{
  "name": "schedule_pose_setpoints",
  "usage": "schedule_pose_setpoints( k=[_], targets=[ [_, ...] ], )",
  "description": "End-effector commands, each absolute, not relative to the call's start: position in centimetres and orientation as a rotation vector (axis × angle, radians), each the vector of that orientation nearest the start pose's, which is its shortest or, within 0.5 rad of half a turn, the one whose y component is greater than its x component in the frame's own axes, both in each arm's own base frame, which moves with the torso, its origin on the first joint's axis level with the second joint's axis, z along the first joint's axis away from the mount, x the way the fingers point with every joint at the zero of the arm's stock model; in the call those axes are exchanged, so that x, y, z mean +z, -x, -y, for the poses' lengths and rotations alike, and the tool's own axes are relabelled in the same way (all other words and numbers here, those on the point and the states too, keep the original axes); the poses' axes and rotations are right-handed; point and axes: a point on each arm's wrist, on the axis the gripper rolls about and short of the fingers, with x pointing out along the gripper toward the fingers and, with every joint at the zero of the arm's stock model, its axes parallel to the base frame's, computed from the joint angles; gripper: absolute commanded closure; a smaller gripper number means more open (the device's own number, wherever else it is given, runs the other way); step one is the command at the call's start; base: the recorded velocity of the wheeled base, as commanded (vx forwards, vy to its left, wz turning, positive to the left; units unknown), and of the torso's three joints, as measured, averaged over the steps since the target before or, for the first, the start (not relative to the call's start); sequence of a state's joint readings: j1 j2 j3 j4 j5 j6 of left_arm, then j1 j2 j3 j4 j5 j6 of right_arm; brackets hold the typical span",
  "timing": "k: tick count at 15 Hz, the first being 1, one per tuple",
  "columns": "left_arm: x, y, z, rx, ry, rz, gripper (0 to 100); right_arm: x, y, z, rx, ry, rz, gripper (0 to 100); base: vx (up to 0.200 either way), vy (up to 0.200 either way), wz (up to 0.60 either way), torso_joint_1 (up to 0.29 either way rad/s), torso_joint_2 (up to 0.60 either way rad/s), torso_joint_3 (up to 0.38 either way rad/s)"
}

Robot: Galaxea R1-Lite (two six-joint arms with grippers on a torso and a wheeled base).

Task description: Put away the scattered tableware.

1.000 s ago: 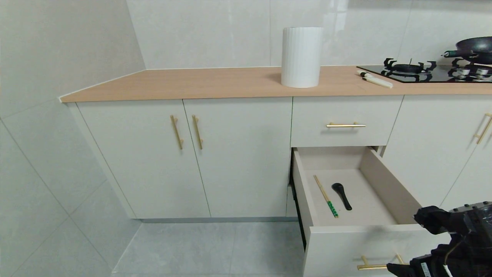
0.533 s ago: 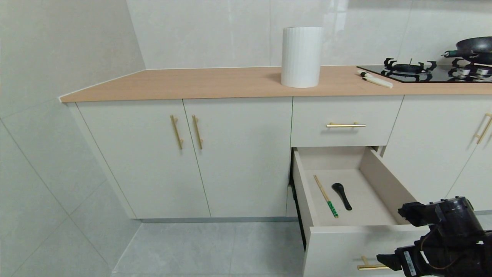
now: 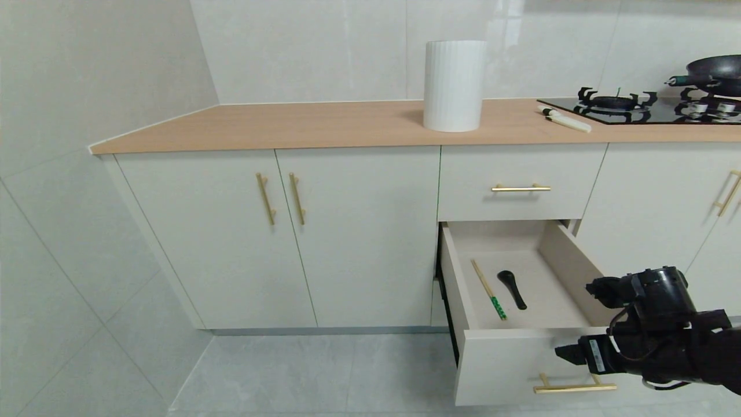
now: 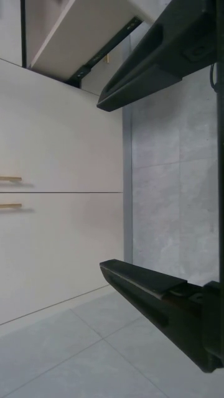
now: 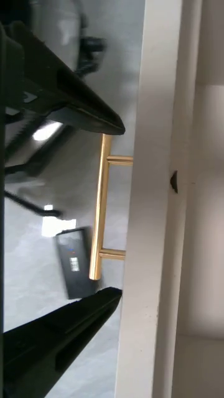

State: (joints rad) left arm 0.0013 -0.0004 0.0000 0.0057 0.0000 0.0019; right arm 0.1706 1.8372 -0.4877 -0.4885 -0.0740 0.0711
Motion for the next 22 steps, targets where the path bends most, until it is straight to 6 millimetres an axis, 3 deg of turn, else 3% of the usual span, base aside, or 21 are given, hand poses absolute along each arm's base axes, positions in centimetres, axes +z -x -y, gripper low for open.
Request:
schedule_pose_setpoints(
  k=[1, 13, 22],
  targets=[
    [7.5, 2.3, 0.0, 0.002, -0.002, -0.006, 0, 4.7, -27.8, -4.5, 0.052, 0.043, -0.870, 0, 0.000, 0.000, 0.00, 0.000, 0.00, 0.000],
    [7.5, 2.3, 0.0, 0.002, -0.003, -0.006, 0, 3.6, -38.5, -4.9, 0.046, 0.043, -0.721, 0, 0.000, 0.000, 0.00, 0.000, 0.00, 0.000],
    [7.5, 2.3, 0.0, 0.002, -0.002, -0.006, 0, 2.7, -43.8, -5.0, 0.033, 0.028, -0.627, 0, 0.000, 0.000, 0.00, 0.000, 0.00, 0.000]
  ],
)
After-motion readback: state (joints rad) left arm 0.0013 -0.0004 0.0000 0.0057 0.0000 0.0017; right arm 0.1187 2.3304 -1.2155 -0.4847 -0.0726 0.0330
